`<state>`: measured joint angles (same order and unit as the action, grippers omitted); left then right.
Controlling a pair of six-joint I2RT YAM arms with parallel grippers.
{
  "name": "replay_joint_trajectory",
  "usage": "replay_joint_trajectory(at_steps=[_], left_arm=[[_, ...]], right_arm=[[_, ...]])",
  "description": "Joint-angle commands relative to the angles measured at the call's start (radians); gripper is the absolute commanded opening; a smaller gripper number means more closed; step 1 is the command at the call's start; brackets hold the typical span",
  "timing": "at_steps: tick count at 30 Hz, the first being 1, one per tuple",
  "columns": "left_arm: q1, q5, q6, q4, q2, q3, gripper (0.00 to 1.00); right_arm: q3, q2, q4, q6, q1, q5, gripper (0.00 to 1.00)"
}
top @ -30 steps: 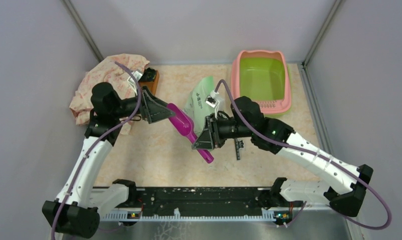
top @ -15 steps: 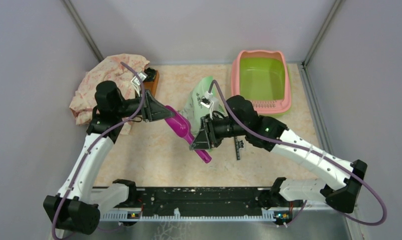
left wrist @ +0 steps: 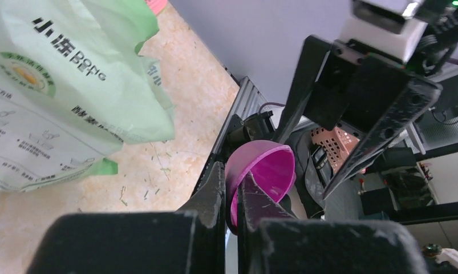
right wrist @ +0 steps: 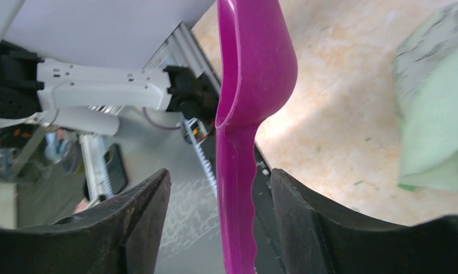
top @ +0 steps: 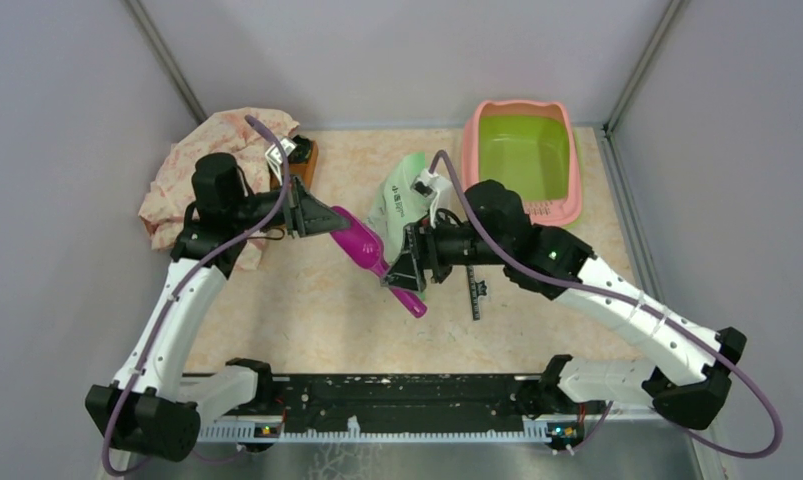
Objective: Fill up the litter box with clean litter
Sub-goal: Pick up the spatula from the center of the board.
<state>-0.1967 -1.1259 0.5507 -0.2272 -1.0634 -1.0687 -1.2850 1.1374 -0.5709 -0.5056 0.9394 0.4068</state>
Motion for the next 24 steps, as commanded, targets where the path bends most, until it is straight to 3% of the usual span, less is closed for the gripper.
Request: replay_joint_trajectory(at_steps=[1, 5, 6, 9, 13, 17, 24], left_arm=[[-0.006, 0.069, 0.023, -0.076, -0.025, -0.056, 0.0], [-0.006, 0.155, 0.079, -0.14, -0.055, -0.084, 0.0], [-0.005, 0.172, 0.096, -0.146, -0.066, -0.091, 0.0], [-0.004, 0.208, 0.165, -0.138, -0.108, -0.119, 0.0], [-0.003, 0.24, 0.251, -0.184, -0.202, -0.202, 0.0], [-0.003, 0.237, 0.3, -0.328, -0.268, -0.301, 0.0], [0.003, 0.236, 0.367, -0.418, -0.237, -0.319, 0.0]], right_arm=[[-0.05, -0.109, -0.02, 0.133, 0.0, -0.19, 0.68], [-0.002, -0.222, -0.05, 0.267, 0.019, -0.459, 0.84], [-0.002, -0.234, -0.08, 0.277, 0.023, -0.567, 0.96], [0.02, -0.262, -0.112, 0.328, 0.024, -0.709, 0.98], [0.081, -0.298, -0.05, 0.413, 0.025, -0.707, 0.98], [0.128, -0.333, 0.034, 0.466, 0.028, -0.621, 0.88], [0.164, -0.393, 0.135, 0.5, 0.028, -0.413, 0.85]])
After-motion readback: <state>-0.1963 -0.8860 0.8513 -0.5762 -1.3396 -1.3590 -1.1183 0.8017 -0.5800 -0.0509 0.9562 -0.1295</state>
